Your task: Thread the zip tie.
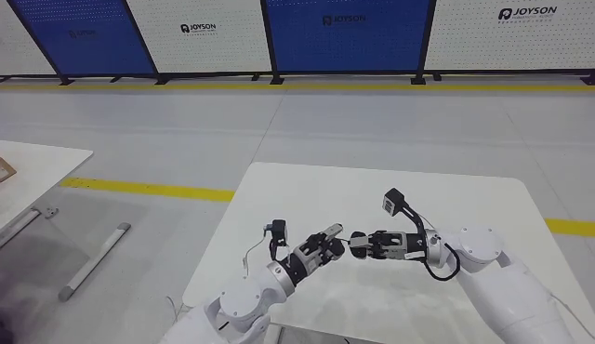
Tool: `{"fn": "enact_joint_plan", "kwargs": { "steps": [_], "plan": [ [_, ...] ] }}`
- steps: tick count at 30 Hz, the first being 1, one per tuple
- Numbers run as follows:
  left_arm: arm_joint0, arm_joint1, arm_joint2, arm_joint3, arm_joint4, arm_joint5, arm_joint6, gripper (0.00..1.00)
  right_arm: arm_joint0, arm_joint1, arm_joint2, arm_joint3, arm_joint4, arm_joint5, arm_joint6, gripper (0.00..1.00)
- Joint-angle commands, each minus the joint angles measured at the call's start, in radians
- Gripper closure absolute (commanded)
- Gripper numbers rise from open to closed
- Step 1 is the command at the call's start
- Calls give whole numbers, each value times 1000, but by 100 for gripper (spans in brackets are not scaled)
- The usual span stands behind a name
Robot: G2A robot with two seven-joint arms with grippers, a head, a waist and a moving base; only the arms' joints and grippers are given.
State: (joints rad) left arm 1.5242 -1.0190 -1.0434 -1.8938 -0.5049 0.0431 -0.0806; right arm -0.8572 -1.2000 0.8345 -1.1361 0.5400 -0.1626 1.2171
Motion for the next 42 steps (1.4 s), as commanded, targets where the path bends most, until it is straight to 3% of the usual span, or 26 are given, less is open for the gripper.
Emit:
{"fn": "enact_joint_plan", "kwargs": {
  "steps": [1, 10, 12, 17, 22, 34, 38, 42],
  "plan": [
    [3, -1, -2, 2, 3, -16, -5, 71, 0, 0, 0, 0, 0, 0, 0, 100],
    [21, -4, -18, -2, 8, -38, -30, 75, 0, 0, 0, 0, 0, 0, 0, 100],
    [21, -5, -23, -3, 6, -41, -34, 85, 0, 0, 0, 0, 0, 0, 0, 100],
    [20, -9, -27, -5, 16, -37, -27, 95, 0, 0, 0, 0, 0, 0, 0, 100],
    [14, -14, -31, -1, 15, -21, -14, 91, 0, 0, 0, 0, 0, 0, 0, 100],
    [19, -21, -35, 1, 35, -20, -26, 100, 0, 0, 0, 0, 0, 0, 0, 100],
    [19, -24, -37, 3, 37, -18, -28, 82, 0, 0, 0, 0, 0, 0, 0, 100],
    [25, -25, -41, 1, 43, -22, -34, 87, 0, 0, 0, 0, 0, 0, 0, 100]
  ]
}}
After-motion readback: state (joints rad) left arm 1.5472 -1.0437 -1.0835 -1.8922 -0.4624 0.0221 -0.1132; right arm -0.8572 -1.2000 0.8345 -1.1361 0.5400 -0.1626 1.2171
